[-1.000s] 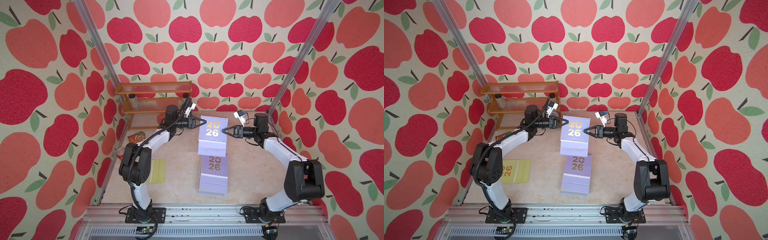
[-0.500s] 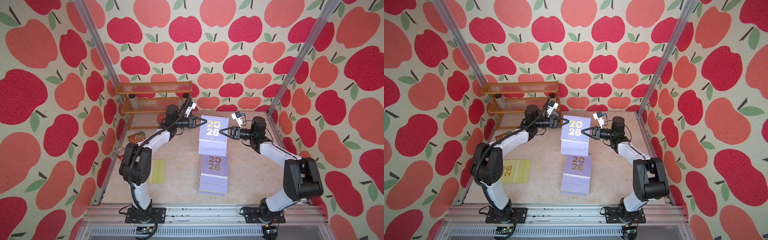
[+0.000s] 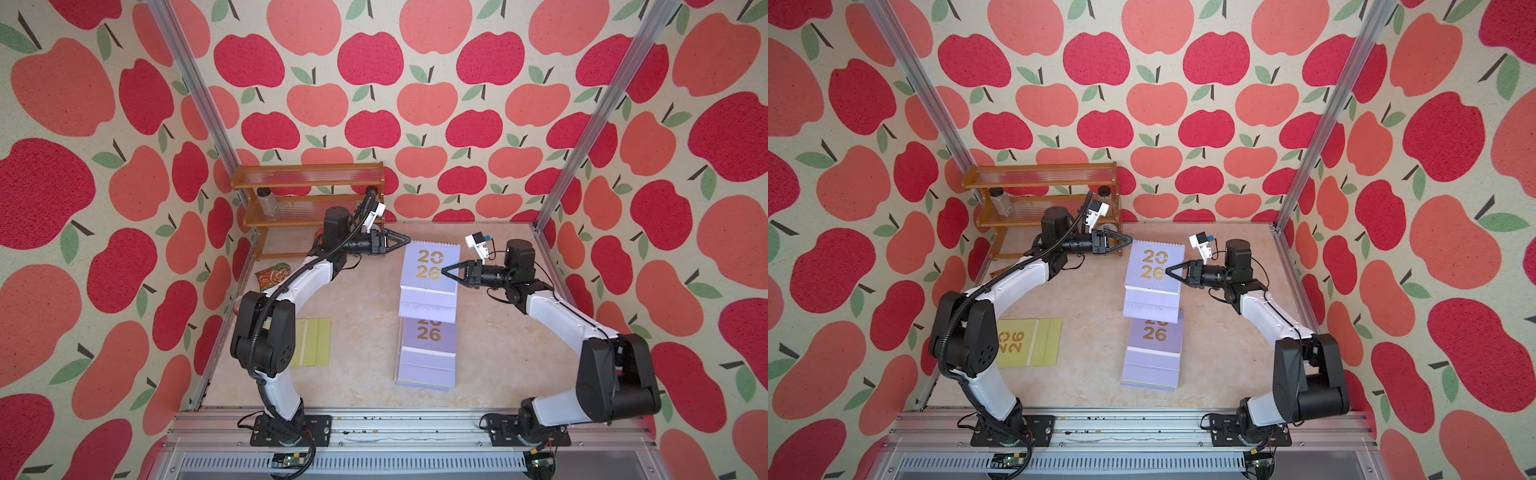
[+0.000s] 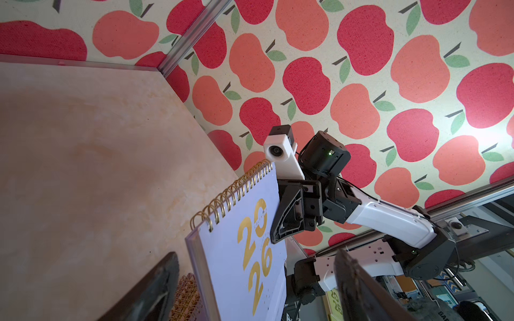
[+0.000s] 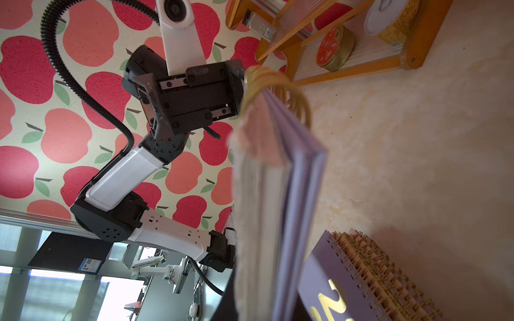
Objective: Stack the calendars
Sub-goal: Place the calendar at the calendar.
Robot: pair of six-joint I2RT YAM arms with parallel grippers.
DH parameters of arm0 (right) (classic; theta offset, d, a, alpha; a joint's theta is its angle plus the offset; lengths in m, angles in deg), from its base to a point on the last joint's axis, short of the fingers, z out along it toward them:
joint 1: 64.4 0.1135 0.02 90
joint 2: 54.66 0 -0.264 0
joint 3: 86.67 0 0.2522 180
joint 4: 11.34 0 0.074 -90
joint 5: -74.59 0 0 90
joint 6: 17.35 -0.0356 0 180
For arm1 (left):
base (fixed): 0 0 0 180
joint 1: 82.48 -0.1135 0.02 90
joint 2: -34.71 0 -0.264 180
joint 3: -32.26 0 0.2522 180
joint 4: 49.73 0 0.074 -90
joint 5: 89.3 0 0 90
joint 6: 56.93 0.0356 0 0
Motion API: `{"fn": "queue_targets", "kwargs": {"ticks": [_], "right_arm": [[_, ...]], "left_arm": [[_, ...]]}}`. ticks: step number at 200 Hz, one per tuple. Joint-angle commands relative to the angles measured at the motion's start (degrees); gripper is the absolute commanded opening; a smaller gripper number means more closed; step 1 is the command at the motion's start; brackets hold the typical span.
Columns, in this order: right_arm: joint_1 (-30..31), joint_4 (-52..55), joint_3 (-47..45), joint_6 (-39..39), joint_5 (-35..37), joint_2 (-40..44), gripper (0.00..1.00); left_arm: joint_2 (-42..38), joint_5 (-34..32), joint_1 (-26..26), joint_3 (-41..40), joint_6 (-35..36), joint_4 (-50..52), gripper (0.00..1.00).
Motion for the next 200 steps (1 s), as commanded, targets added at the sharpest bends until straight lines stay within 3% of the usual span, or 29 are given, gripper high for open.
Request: {"fn": "queue_targets", "kwargs": {"ticks": [1, 32, 88, 200], "right_arm": [[-0.29, 18.6, -0.64, 6.26, 1.41, 5.69, 0.0], [0.01, 23.35, -6.1, 5.37, 2.0, 9.9, 0.0], [2.08, 11.24, -17.55, -4.34, 2.02, 12.32, 0.0], [6.03, 5.26, -22.48, -8.48, 5.41, 12.55, 0.0]], "left_arm": [[-5.71, -1.91, -1.27, 1.21, 9.38, 10.04, 0.87], [-9.06, -3.09, -2.91, -1.75, 10.36, 11.03, 0.88], [-9.68, -2.7, -3.24, -4.21, 8.03, 8.48, 0.88], [-9.59, -2.43, -3.16, -4.57, 7.77, 8.13, 0.88]]}}
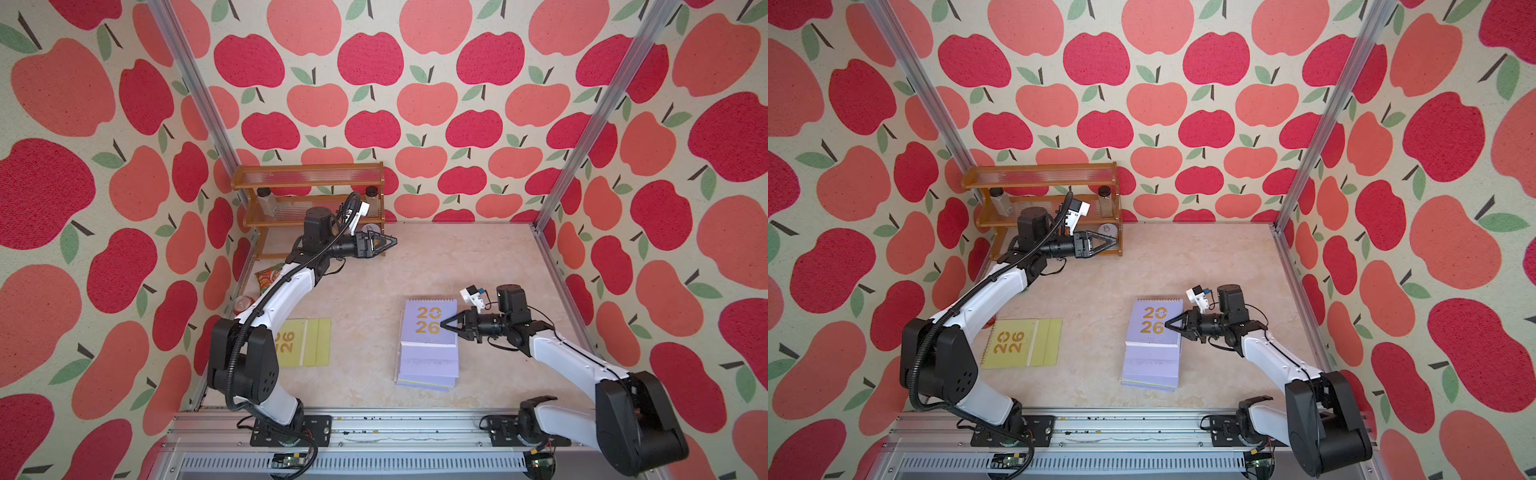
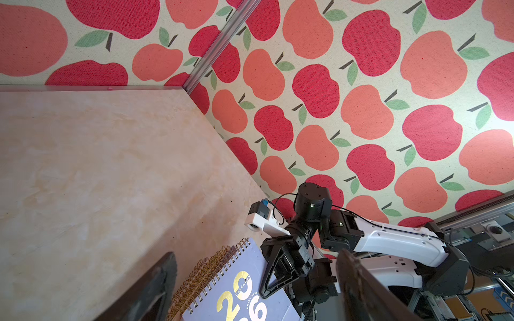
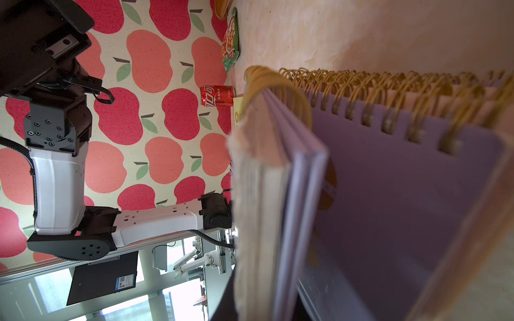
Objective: Stack the calendars
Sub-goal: Place the calendar at the calendar.
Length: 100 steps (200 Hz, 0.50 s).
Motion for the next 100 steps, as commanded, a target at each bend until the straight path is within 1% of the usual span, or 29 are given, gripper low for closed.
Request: {"fn": "queue_targets", "kwargs": {"ticks": [1, 54, 95, 100], "right_arm": [[0.65, -2.39, -0.35, -1.04, -0.05, 0.46, 0.0], [1.35, -2.14, -0.46, -0.29, 0.55, -1.12, 0.0], [1.34, 0.16, -0.51, 1.24, 1.89, -0.81, 0.0], [1.36, 0.46, -0.42, 1.41, 1.99, -0.82, 0.01]], "left_arm": [[0.41, 0.54, 0.0, -0.44, 0.4, -0.94, 0.88], [0.83, 0.85, -0.05, -0.52, -0.21, -1.65, 0.88], [0.83, 0.8, -0.02, -0.61, -0.3, -1.87, 0.88], [0.86, 0.8, -0.04, -0.61, -0.3, -1.86, 0.88]]}}
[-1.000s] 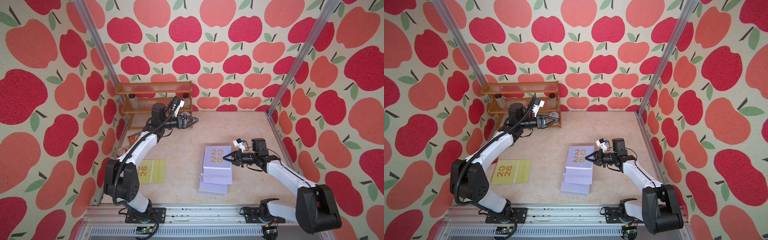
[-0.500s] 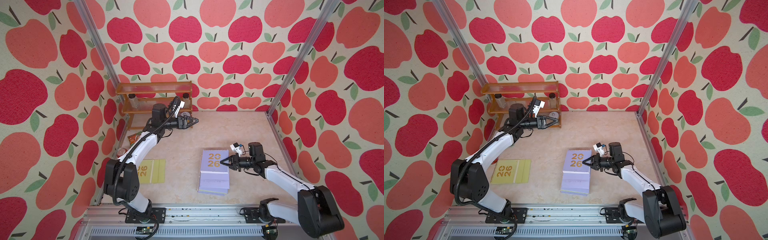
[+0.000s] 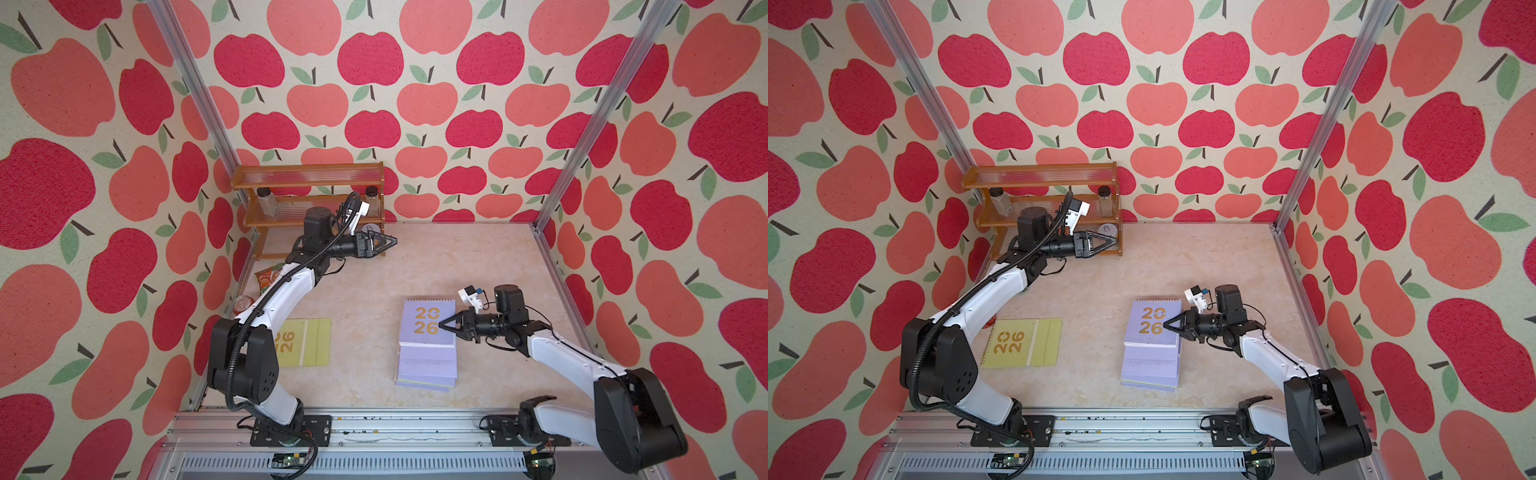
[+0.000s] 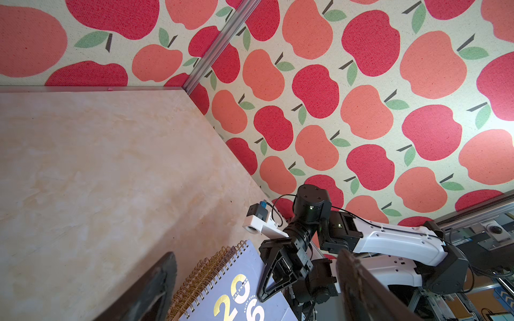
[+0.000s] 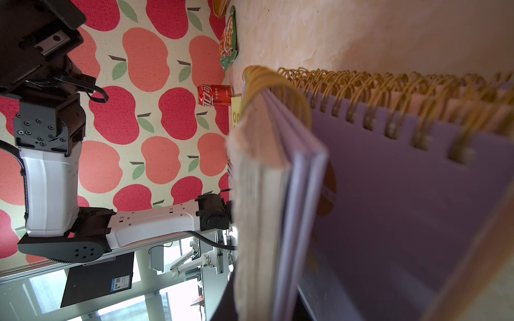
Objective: Stack the calendars
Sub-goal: Place the calendar at the calendar.
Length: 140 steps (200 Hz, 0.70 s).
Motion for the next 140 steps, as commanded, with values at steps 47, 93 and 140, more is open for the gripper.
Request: {"fn": "queue_targets", "kwargs": {"ticks": [47, 93, 140], "right_arm": [[0.4, 5.38, 0.05, 3.36, 3.27, 0.75, 0.14], [0.38, 10.88, 1.53, 6.36, 5.55, 1.14, 0.23], [0.48, 12.78, 1.96, 7.44, 7.06, 1.31, 0.33]], "left_arm": [[1.05, 0.78, -0.08, -0.67, -0.41, -1.91, 0.88], [1.26, 0.87, 0.0, -0.89, -0.5, -2.27, 0.88], [1.69, 0.96, -0.06, -0.59, -0.5, -2.25, 0.88]]}}
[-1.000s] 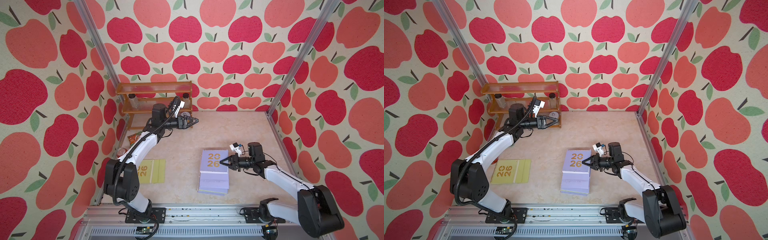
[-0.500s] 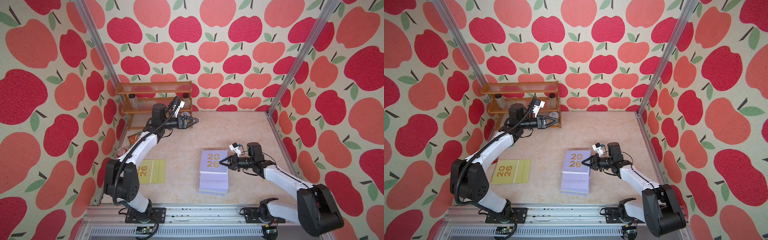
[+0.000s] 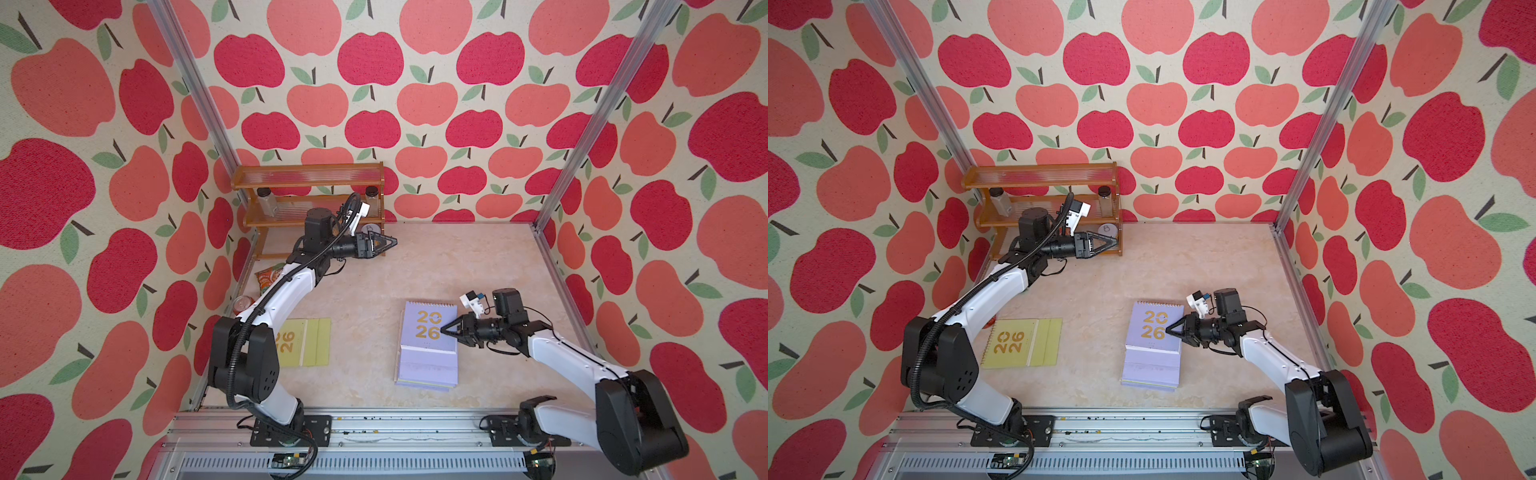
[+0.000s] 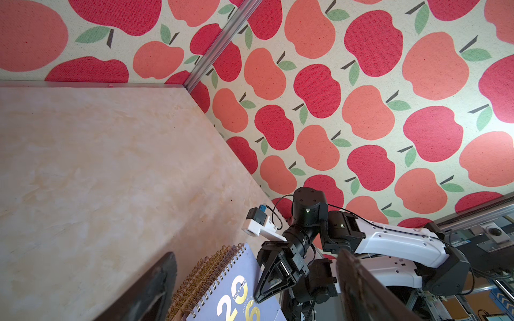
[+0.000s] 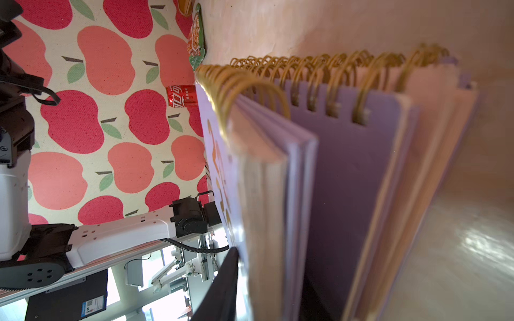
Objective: Stack the calendars
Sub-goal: Place the calendar at the calendar.
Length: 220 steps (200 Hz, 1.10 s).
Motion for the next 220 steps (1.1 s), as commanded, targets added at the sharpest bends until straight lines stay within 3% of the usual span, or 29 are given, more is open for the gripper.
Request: {"fn": "queue_targets", "kwargs": {"ticks": [1, 38, 88, 123, 164, 189, 220], "right_arm": [[0.4, 3.56, 1.63, 1.91, 1.75, 0.78, 0.33], [0.42, 6.86, 3.16, 3.72, 3.6, 1.4, 0.47], [0.61, 17.13, 6.76, 6.39, 10.0, 2.89, 0.55], [0.82, 25.68, 8.99, 7.96, 17.84, 3.36, 0.58], [0.79, 32.22, 12.63, 13.59, 31.73, 5.52, 0.64], [0.4, 35.7, 19.1, 19.2, 39.57, 4.55, 0.67], [0.51, 34.13, 28.49, 24.69, 39.78, 0.6, 0.67]], "left_arm": [[1.15, 0.96, -0.03, -0.17, -0.11, -1.76, 0.88], [1.23, 0.96, 0.0, -0.08, -0.11, -1.76, 0.88], [1.06, 0.74, 0.0, -0.35, 0.04, -1.59, 0.88], [0.72, 0.61, -0.17, -0.65, 0.46, -1.15, 0.88], [-1.31, -1.27, -1.4, -0.61, 4.26, 4.59, 0.89], [-4.16, -6.32, -3.38, 0.27, 7.8, 13.79, 0.89], [-9.4, -19.49, -5.57, 1.34, 9.08, 28.54, 0.94]]}}
